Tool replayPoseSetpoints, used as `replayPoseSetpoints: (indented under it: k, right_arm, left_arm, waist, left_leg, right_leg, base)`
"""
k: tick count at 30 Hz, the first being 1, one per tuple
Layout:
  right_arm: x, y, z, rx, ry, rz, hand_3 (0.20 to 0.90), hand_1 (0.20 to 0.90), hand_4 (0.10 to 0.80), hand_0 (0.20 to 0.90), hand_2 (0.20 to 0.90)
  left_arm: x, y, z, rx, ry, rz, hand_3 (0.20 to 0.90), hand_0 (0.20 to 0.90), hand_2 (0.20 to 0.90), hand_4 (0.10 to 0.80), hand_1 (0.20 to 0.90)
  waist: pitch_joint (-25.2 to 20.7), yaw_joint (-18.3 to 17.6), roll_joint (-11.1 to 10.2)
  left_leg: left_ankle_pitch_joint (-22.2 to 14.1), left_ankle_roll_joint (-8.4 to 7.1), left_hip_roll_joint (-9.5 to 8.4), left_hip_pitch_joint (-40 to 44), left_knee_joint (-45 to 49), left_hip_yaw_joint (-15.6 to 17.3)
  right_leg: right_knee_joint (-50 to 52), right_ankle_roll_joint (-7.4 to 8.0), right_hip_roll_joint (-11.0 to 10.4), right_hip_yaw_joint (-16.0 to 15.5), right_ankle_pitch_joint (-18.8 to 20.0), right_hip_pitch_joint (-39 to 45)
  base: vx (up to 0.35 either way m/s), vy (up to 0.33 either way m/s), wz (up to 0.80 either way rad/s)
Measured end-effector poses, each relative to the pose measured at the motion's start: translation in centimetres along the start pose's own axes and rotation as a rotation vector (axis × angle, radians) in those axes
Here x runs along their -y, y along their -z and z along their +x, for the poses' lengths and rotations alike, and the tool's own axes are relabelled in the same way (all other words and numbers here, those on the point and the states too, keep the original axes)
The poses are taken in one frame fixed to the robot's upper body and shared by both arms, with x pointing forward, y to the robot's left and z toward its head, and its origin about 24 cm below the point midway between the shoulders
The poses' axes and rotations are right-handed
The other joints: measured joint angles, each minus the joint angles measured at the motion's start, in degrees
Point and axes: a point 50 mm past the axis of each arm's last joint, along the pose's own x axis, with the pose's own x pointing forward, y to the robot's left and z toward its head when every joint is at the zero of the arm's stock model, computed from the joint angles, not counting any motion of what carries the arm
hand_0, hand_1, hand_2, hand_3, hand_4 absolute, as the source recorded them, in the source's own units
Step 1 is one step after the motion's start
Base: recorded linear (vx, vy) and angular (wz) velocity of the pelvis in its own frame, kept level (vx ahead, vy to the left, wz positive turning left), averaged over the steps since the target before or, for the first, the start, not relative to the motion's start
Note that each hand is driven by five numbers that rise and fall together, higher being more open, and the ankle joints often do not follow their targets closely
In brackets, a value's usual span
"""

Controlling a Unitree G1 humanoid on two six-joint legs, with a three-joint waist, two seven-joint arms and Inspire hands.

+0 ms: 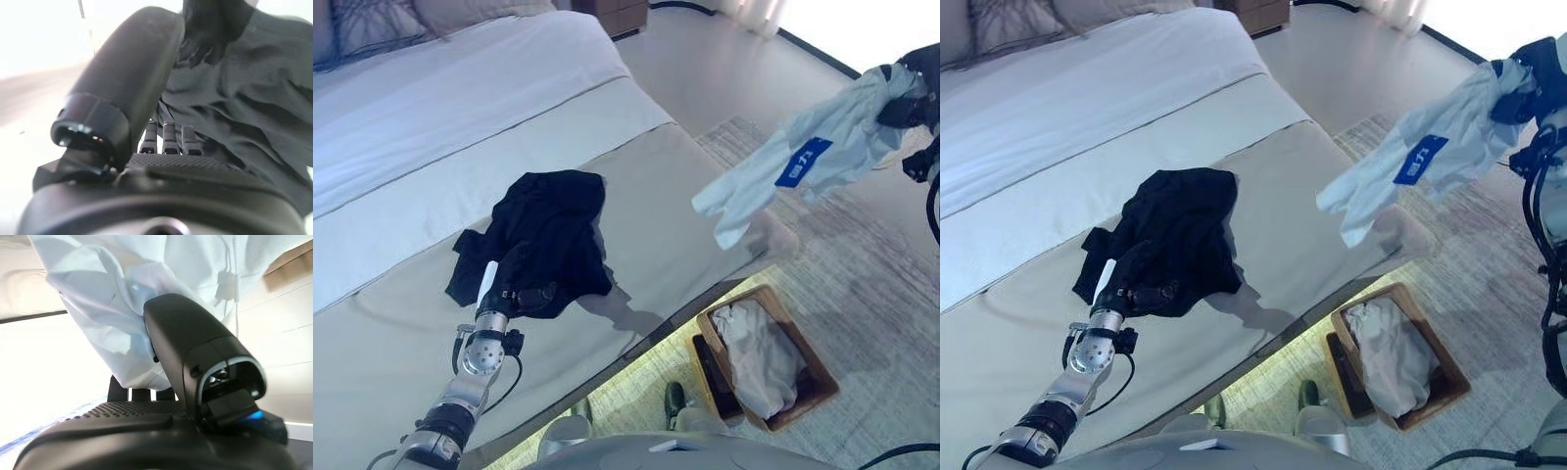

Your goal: Pick up the clothes from the bed and place them into the basket

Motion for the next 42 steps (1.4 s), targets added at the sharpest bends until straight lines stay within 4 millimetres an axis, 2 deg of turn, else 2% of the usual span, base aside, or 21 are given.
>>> replayPoseSetpoints:
  k: [5,11,16,22,26,42]
  right_arm:
    - [-1.5,2.7,-1.6,-0.072,-0.099,-0.025,0.200,0.300,0.100,0.300,0.300]
    - [-2.8,7.1,-4.5,-0.184,-0.212,-0.044,0.200,0.300,0.100,0.300,0.300]
    - [-5.3,9.7,-7.4,-0.255,-0.317,-0.055,0.200,0.300,0.100,0.300,0.300]
    - [-8.0,10.6,-9.5,-0.285,-0.421,-0.018,0.200,0.300,0.100,0.300,0.300]
    - [-9.0,10.6,-10.0,-0.286,-0.454,0.001,0.200,0.300,0.100,0.300,0.300]
    - [-13.0,10.4,-12.0,-0.330,-0.544,0.045,0.200,0.300,0.100,0.300,0.300]
  left_arm:
    - [0.7,0.0,-0.1,0.007,0.045,0.004,0.900,0.900,0.900,0.800,0.900]
    - [1.8,0.0,-0.1,0.004,0.094,-0.008,0.900,0.900,0.900,0.800,0.900]
    - [2.1,0.2,-0.1,-0.005,0.107,-0.011,0.900,0.900,0.900,0.800,0.900]
    - [2.2,0.1,-0.1,-0.002,0.116,-0.001,0.900,0.900,0.900,0.800,0.900]
    - [2.3,0.1,-0.1,-0.002,0.130,0.007,0.900,0.900,0.900,0.800,0.900]
    - [3.0,0.2,-0.3,0.000,0.184,0.036,0.900,0.900,0.900,0.800,0.900]
  waist:
    - [-0.07,-4.23,-0.15]
    - [-0.49,-7.82,0.43]
    - [-1.06,-10.43,1.28]
    - [-2.31,-10.83,3.28]
    - [-3.14,-10.36,4.64]
    - [-3.32,-8.25,5.00]
  left_leg:
    - [-0.08,0.06,0.71,0.27,-0.03,3.47]
    - [-0.29,-0.15,1.85,0.63,-0.04,6.06]
    - [-0.28,-0.15,2.58,0.28,-0.05,6.83]
    - [-0.28,-0.16,2.92,0.06,-0.06,6.86]
    - [-0.22,-0.25,2.79,-1.12,-0.06,6.73]
    - [-0.08,-0.39,2.77,-1.74,-0.04,4.88]
  right_leg:
    - [-0.01,1.24,1.06,4.13,0.71,-1.81]
    - [-0.01,1.25,2.30,6.75,0.71,-2.99]
    - [-0.01,1.13,2.75,7.31,0.81,-3.73]
    - [-0.01,1.08,3.11,7.26,0.84,-3.95]
    - [0.00,1.08,3.08,7.13,0.85,-5.09]
    - [-0.02,1.08,2.51,5.11,0.85,-4.66]
  base:
    - [0.030,0.012,-0.40]
    - [0.038,-0.036,-0.26]
    - [0.002,-0.059,-0.10]
    - [0.000,-0.060,0.00]
    - [-0.007,-0.041,0.02]
    - [-0.010,-0.020,0.06]
